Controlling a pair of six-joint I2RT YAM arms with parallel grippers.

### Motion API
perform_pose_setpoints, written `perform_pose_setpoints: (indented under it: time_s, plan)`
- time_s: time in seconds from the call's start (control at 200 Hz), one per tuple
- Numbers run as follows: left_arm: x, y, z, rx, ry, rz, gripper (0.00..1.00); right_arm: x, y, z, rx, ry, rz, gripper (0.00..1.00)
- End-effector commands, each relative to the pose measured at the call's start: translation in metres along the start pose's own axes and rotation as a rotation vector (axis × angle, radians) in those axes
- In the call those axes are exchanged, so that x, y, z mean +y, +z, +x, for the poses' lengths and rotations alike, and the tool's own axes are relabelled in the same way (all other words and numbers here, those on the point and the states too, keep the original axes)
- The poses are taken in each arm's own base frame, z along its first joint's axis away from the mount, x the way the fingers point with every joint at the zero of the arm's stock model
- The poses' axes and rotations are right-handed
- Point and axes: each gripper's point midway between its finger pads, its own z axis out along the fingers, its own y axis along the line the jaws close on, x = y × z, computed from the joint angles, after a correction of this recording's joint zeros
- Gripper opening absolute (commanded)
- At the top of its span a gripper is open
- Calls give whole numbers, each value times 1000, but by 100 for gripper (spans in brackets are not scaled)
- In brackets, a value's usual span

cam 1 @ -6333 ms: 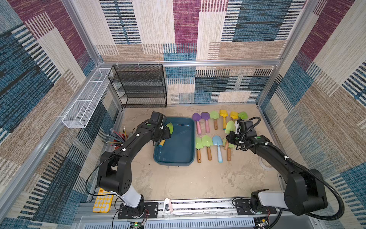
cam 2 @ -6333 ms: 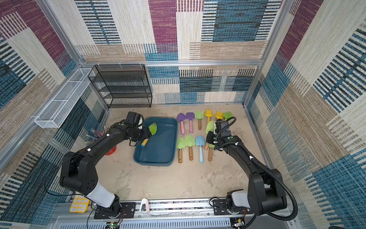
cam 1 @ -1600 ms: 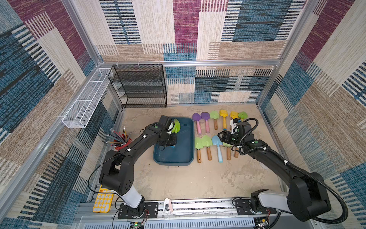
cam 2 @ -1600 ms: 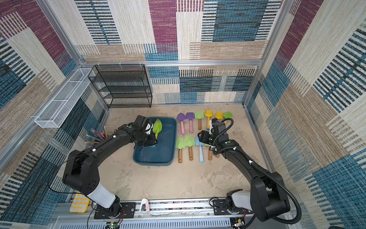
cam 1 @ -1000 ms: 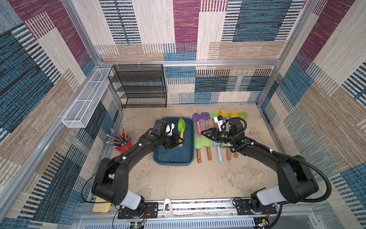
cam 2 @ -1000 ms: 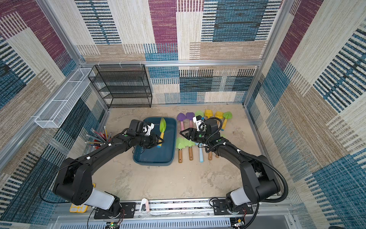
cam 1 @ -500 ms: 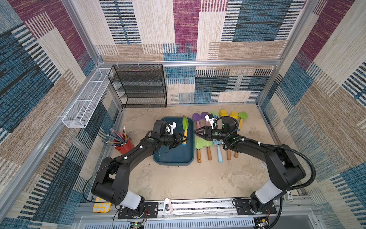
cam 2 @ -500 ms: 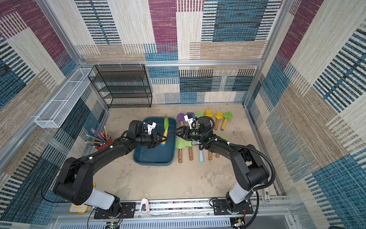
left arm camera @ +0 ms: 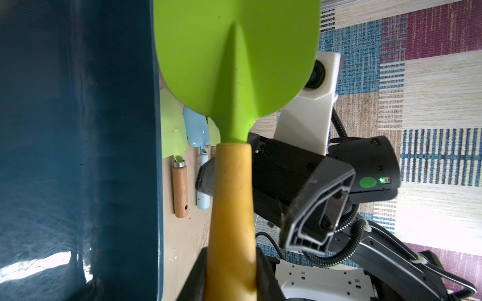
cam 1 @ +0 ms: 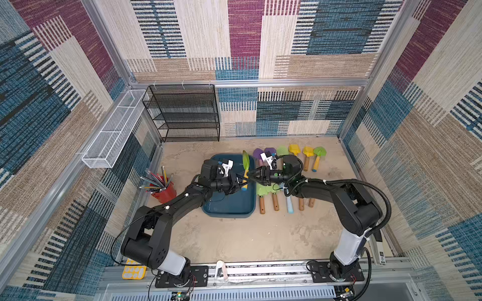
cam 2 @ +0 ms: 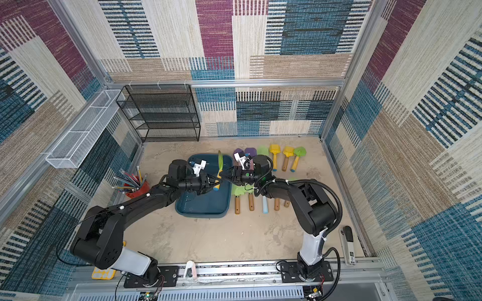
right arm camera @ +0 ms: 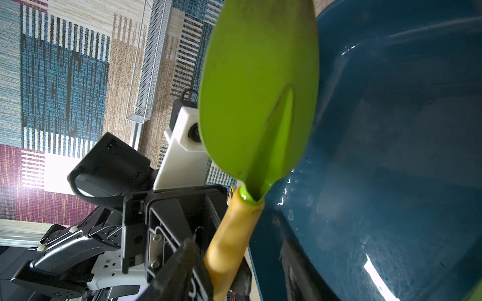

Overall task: Take the shovel out of the storage box
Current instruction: Place the shovel at the center of the board.

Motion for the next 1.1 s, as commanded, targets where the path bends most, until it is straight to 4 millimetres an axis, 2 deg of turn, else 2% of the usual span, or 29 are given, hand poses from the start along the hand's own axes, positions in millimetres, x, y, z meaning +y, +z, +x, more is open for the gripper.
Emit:
perform_pose_setpoints:
  time_s: [0.0, 0.255, 0.511, 0.686, 0.721, 0.781, 0.936, 0.992, 1.092]
  plan:
    - [-11, 0, 0, 5, 32, 55, 0, 19, 3, -5, 4, -18, -85, 52]
    - [-13, 0, 3, 7, 32, 86, 0, 25, 9, -8, 14, 10, -159, 43]
    - [-12, 2, 4, 18, 22, 108, 0, 30, 11, -9, 22, 29, -215, 30]
    - [-10, 3, 5, 23, 14, 113, 0, 30, 10, -10, 18, 24, -218, 6]
    - [-9, 3, 6, 24, 16, 107, 3, 31, 10, -10, 18, 24, -219, 0]
    - [-7, 3, 6, 27, 21, 88, 13, 30, 11, -10, 17, 26, -217, 0]
    - [-3, -1, 5, 25, 41, 34, 46, 29, 11, -11, 13, 26, -200, 0]
    - [-3, -4, 3, 21, 56, 13, 51, 28, 10, -12, 7, 19, -188, 0]
    - [-3, -13, -2, 4, 88, -28, 54, 26, 8, -14, -2, 12, -160, 0]
